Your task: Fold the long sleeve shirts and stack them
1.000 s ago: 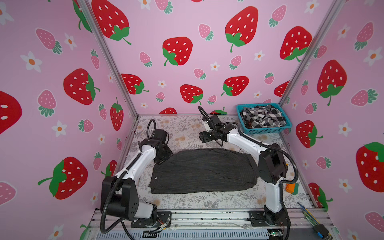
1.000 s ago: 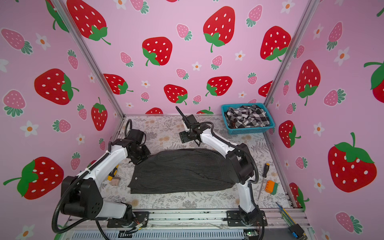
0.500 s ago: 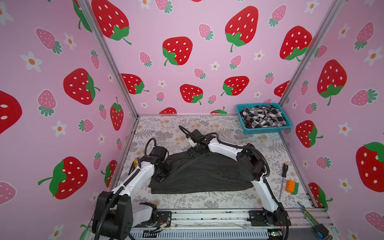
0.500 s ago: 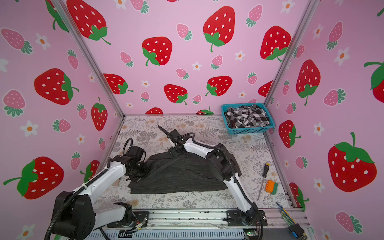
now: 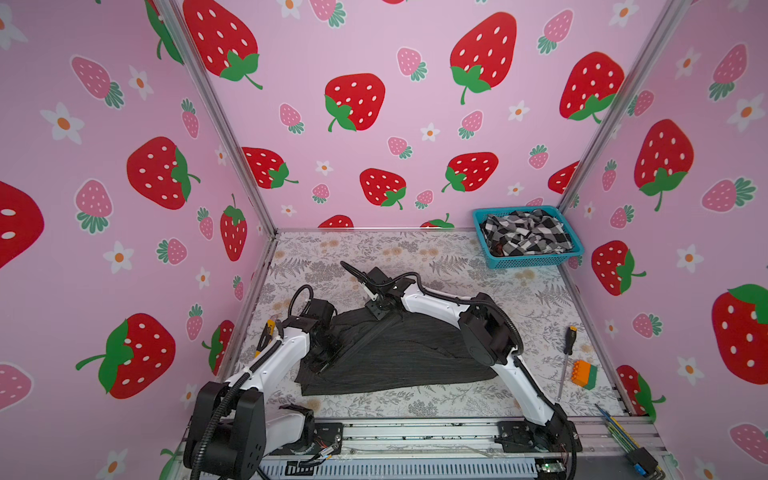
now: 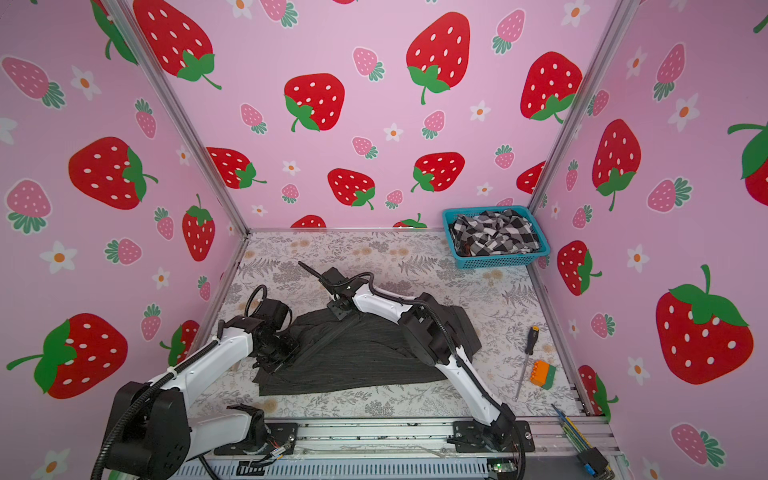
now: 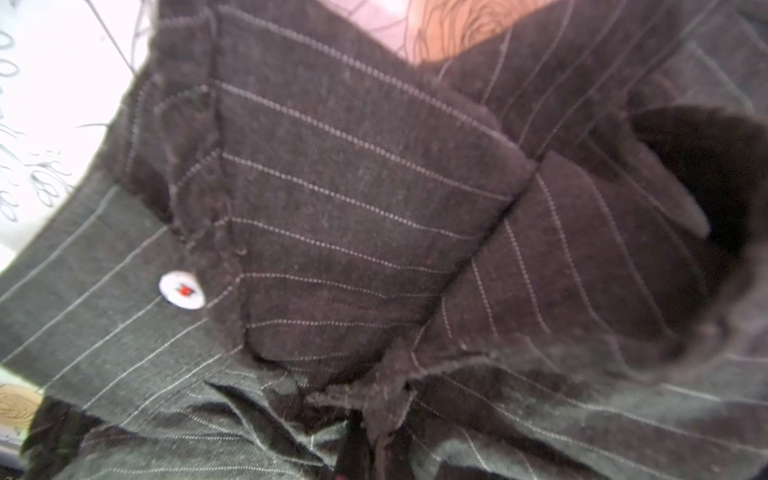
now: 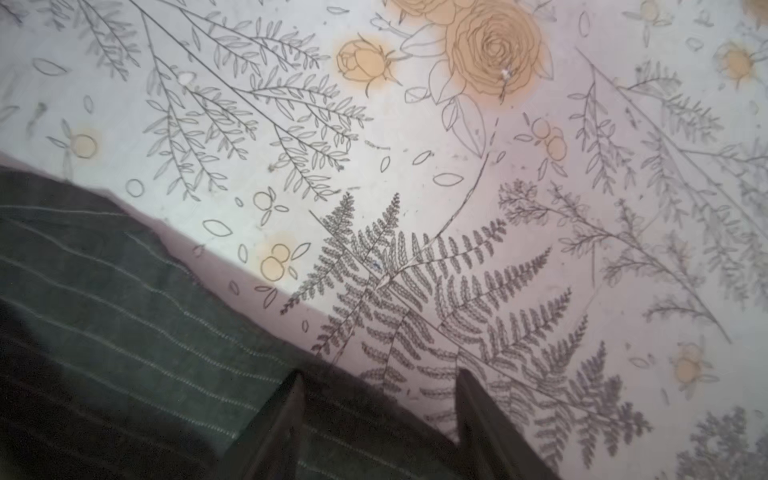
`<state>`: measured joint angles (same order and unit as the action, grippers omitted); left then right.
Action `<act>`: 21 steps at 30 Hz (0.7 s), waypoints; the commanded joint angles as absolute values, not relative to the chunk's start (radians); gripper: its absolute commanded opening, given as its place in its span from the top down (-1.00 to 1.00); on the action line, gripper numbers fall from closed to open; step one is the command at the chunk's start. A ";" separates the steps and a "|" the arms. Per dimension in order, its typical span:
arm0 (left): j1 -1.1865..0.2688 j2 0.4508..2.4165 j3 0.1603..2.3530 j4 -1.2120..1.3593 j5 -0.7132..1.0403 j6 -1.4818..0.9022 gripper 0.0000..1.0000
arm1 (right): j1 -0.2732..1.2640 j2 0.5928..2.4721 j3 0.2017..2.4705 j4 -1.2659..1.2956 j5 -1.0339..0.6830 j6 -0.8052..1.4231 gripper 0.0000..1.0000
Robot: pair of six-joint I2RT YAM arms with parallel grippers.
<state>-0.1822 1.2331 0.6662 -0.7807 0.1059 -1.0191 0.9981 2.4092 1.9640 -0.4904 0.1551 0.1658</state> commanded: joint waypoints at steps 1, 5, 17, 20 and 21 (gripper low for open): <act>-0.181 1.237 0.667 -0.798 0.093 -1.035 1.00 | 0.989 2.476 1.985 -0.549 0.169 0.159 0.36; -0.172 1.238 0.675 -0.812 0.079 -1.026 1.00 | 0.943 2.478 2.004 -0.568 0.239 0.203 1.00; -0.169 1.250 0.735 -0.839 0.049 -1.011 1.00 | 0.636 2.269 2.007 -0.522 0.248 0.357 1.00; -0.158 1.295 0.854 -0.862 0.026 -0.975 1.00 | 0.621 2.247 2.005 -0.496 0.233 0.365 1.00; -0.157 1.322 0.904 -0.871 0.011 -0.960 1.00 | 0.615 2.246 2.013 -0.494 0.241 0.376 1.00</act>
<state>-0.1669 1.2808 0.7685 -0.8375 0.0734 -0.9955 0.5705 2.2875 1.9980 -0.5083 0.2615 0.3389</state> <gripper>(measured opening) 0.051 0.047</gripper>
